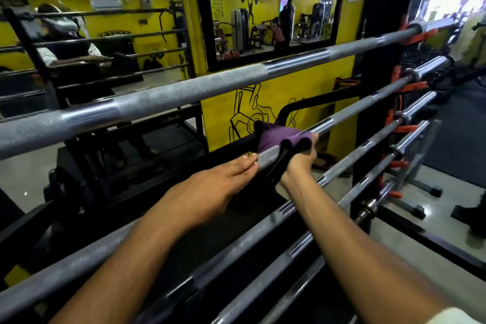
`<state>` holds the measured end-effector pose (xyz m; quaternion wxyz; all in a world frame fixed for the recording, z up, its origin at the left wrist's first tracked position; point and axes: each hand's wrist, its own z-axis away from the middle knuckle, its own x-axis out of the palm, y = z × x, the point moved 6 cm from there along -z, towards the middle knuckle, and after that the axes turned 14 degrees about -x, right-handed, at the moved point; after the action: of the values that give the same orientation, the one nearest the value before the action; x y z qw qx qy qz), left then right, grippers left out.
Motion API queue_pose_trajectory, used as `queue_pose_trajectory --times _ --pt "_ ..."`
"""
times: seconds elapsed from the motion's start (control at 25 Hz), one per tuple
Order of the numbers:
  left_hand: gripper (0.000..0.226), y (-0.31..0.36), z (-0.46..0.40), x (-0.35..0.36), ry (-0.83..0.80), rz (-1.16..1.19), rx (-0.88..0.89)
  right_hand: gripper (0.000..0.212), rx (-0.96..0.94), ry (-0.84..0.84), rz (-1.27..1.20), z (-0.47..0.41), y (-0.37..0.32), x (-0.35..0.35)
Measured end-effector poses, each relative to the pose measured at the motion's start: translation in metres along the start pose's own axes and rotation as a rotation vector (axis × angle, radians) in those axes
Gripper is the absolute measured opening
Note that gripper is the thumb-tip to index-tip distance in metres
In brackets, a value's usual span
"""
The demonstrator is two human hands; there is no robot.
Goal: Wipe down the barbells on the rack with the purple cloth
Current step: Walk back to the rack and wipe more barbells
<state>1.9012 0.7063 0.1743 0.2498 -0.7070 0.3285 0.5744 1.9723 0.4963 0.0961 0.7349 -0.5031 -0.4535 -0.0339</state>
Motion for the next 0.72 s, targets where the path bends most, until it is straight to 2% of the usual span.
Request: queue_pose_trajectory --times 0.12,0.24,0.36,0.52,0.56,0.6,0.64,0.72 --pt "0.07 -0.002 0.0 0.001 -0.006 -0.01 -0.024 0.05 -0.053 0.04 0.116 -0.07 -0.04 -0.012" --pt "0.068 0.001 -0.002 -0.003 0.01 0.012 -0.037 0.053 -0.021 0.012 0.238 -0.096 -0.046 -0.021" --pt "0.067 -0.004 -0.004 -0.005 0.029 0.068 -0.063 0.074 0.023 -0.139 0.129 -0.038 -0.004 -0.011" --pt "0.07 -0.007 -0.002 -0.002 0.032 0.072 -0.061 0.104 0.095 -0.317 0.25 0.046 0.032 -0.017" --pt "0.073 -0.009 -0.002 0.0 0.032 0.063 -0.07 0.099 0.083 -0.323 0.287 0.048 0.023 -0.016" --pt "0.075 -0.01 -0.002 0.001 0.033 0.047 -0.082 0.085 0.068 -0.31 0.267 0.038 0.013 -0.015" --pt "0.077 -0.011 -0.002 0.001 0.034 0.033 -0.093 0.07 0.054 -0.256 0.23 0.025 0.0 -0.014" --pt "0.08 -0.012 -0.001 0.002 0.043 0.011 -0.112 0.057 0.002 -0.16 0.24 -0.01 -0.023 -0.015"
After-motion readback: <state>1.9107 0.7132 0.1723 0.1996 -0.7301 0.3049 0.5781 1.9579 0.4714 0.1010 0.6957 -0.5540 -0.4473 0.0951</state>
